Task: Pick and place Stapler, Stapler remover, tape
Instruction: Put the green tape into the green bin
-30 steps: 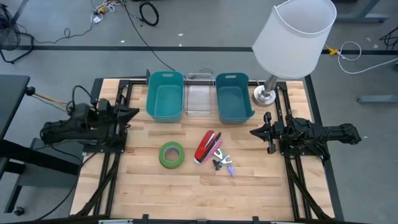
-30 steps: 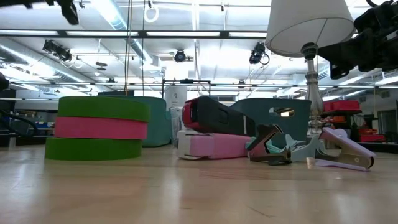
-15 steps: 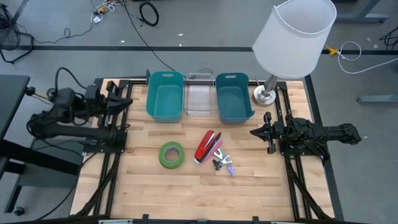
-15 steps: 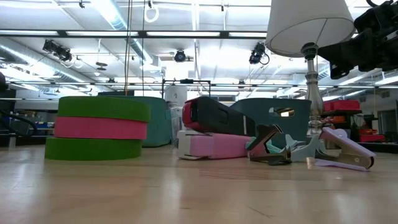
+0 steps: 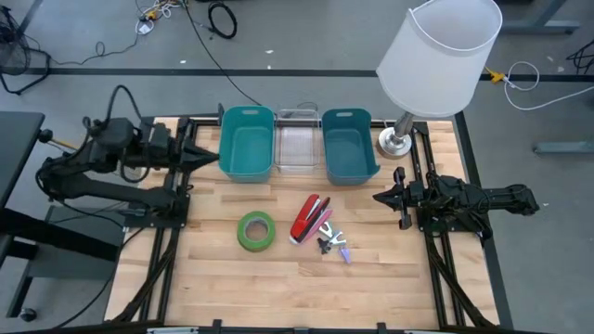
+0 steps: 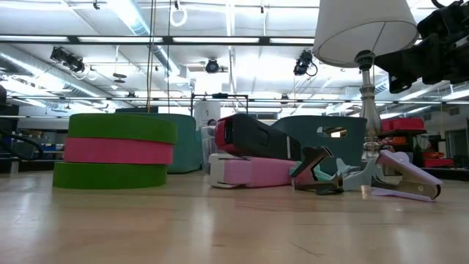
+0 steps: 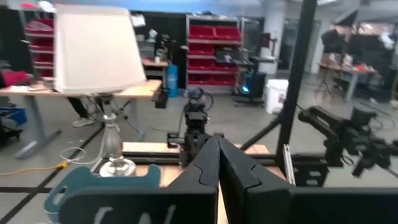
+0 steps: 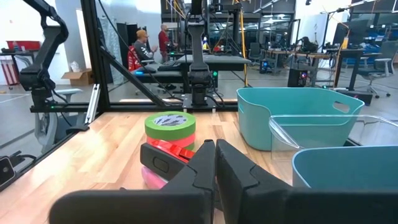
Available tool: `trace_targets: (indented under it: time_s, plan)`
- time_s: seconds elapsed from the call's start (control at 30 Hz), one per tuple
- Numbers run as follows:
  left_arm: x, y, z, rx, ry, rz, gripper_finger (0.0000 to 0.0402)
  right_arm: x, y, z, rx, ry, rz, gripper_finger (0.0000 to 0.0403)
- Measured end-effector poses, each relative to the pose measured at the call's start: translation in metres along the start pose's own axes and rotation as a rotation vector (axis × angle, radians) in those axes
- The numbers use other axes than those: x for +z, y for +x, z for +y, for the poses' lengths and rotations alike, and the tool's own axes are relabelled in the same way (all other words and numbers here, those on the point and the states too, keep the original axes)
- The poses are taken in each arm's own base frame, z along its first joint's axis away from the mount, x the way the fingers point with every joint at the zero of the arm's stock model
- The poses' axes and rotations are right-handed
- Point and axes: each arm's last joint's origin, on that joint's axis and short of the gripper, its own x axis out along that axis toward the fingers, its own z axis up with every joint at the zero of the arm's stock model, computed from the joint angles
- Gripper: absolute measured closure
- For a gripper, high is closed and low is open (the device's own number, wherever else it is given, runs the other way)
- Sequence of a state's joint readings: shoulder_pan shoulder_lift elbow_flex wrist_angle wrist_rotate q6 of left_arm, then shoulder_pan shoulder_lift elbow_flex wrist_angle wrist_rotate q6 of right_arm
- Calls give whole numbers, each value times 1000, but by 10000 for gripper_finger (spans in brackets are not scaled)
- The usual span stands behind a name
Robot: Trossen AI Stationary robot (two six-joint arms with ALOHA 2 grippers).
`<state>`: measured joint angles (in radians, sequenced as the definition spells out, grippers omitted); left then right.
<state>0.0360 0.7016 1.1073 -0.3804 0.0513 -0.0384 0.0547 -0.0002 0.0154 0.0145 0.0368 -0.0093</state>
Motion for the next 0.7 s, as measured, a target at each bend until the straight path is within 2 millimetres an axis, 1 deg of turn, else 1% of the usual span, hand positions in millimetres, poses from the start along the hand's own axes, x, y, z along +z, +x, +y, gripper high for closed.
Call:
trace_targets:
  time_s: [0.37, 0.53, 0.7]
  plan:
    - [-15, 37, -2, -139, -14, 125, 399, 0, 0, 0, 0, 0, 0, 387]
    - [-20, 48, -3, -203, -26, 164, 397, 0, 0, 0, 0, 0, 0, 387]
    - [-24, 54, -3, -227, -32, 191, 398, 0, 0, 0, 0, 0, 0, 387]
